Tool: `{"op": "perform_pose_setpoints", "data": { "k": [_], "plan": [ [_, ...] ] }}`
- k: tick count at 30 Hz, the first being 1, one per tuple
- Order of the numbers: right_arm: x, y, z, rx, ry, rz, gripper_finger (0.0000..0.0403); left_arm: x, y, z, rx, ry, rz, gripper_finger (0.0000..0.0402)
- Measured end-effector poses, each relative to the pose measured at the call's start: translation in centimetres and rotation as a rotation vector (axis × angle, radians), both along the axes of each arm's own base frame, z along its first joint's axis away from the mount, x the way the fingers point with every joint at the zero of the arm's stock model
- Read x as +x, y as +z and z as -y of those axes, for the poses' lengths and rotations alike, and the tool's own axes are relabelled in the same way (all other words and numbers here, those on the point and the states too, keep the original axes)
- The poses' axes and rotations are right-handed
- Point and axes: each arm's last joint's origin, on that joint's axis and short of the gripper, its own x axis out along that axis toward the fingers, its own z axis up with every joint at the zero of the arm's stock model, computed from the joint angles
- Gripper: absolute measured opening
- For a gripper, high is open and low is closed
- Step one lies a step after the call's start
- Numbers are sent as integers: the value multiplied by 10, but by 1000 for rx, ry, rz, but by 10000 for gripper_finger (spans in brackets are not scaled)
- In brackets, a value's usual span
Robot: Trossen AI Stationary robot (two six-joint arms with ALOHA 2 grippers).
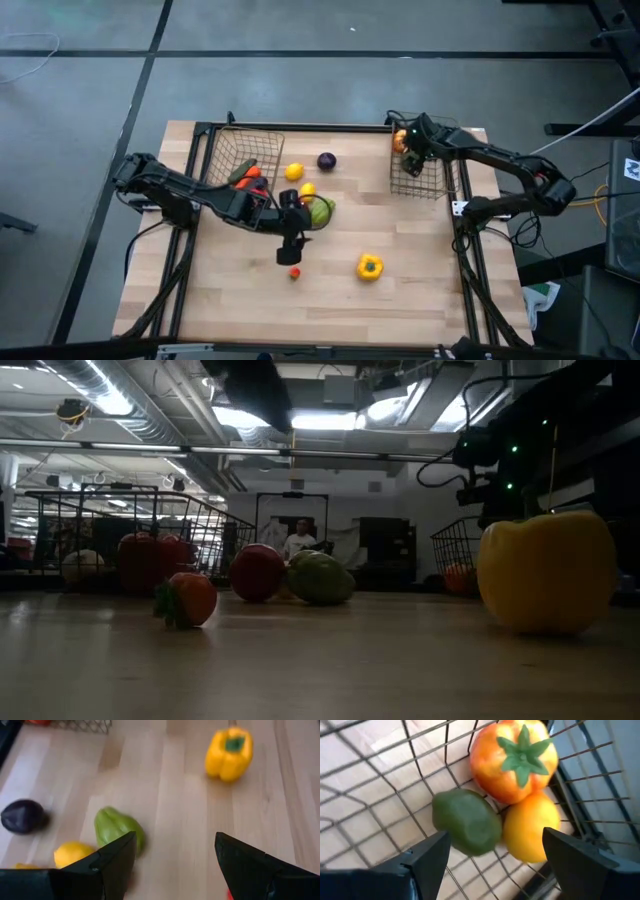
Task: Sort produce into baskets
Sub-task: Put the bottom red tomato into the right gold wire basket
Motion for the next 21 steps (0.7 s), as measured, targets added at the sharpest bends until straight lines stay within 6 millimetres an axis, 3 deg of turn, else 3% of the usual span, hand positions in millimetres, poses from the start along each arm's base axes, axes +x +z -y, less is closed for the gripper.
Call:
{"op": "perform_pose_setpoints", "data": {
  "k": [10,21],
  "plan": [
    [-20,29,-21,-53,16,43,315,14,9,-18,-30,61,138,266],
    [-26,51,-43,67,193,343,315,16,11,-23,-36,79,163,266]
  ]
}}
